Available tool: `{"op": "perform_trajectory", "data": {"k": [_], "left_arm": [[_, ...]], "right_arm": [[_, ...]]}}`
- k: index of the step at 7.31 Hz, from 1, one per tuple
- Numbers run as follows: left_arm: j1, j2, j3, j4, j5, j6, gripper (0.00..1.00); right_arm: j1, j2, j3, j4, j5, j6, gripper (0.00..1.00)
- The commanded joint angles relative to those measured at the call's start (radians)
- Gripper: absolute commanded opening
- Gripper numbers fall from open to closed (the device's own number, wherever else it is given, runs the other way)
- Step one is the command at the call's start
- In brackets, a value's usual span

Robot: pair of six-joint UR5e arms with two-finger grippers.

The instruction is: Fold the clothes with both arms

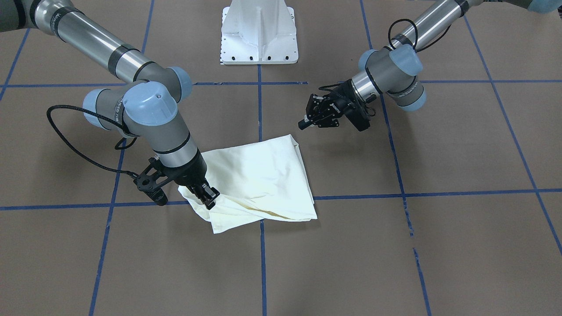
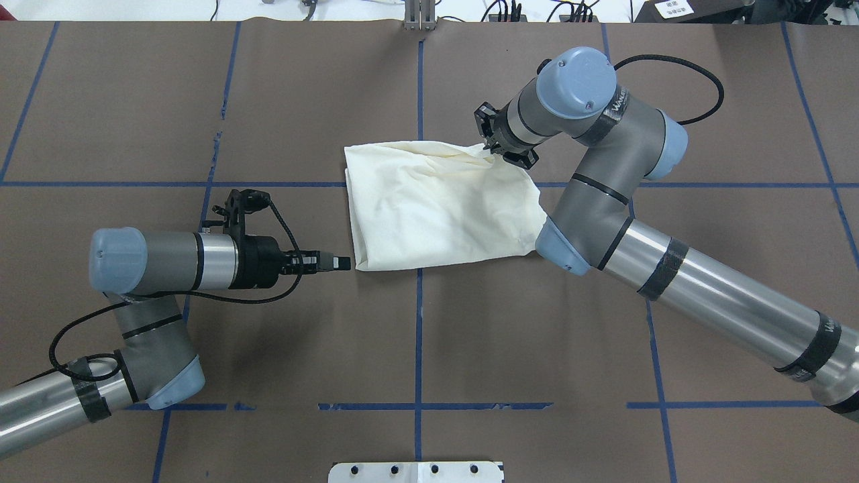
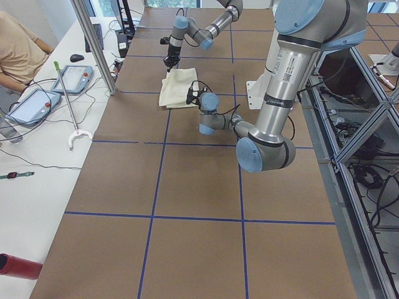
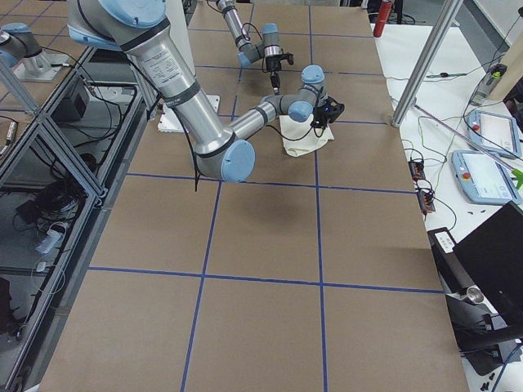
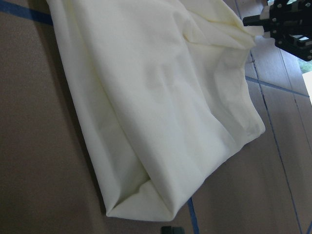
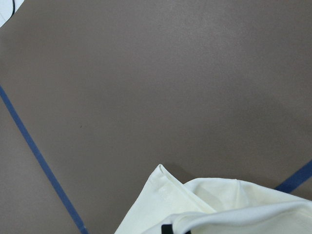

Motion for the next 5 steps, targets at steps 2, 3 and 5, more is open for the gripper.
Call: {"op": "perform_trajectory", "data": {"k": [2,3,5], "left_arm": [[-0.018,-0.138,0.049,0.128,0.120,-0.035,0.00],[-0.015,-0.171,0.130,0.127,0.135,-0.032,0.00],[-0.015,-0.191,0.181,0.127,0.138,-0.022,0.00]], "right_arm": [[-0.002,0.000,-0.012,0.006,0.000,-0.001,0.00],[-0.002,0.017,-0.035,0.007,0.000,-0.003,0.00],[-0.002,0.046,-0.076,0.007,0.000,-0.003,0.47]]}}
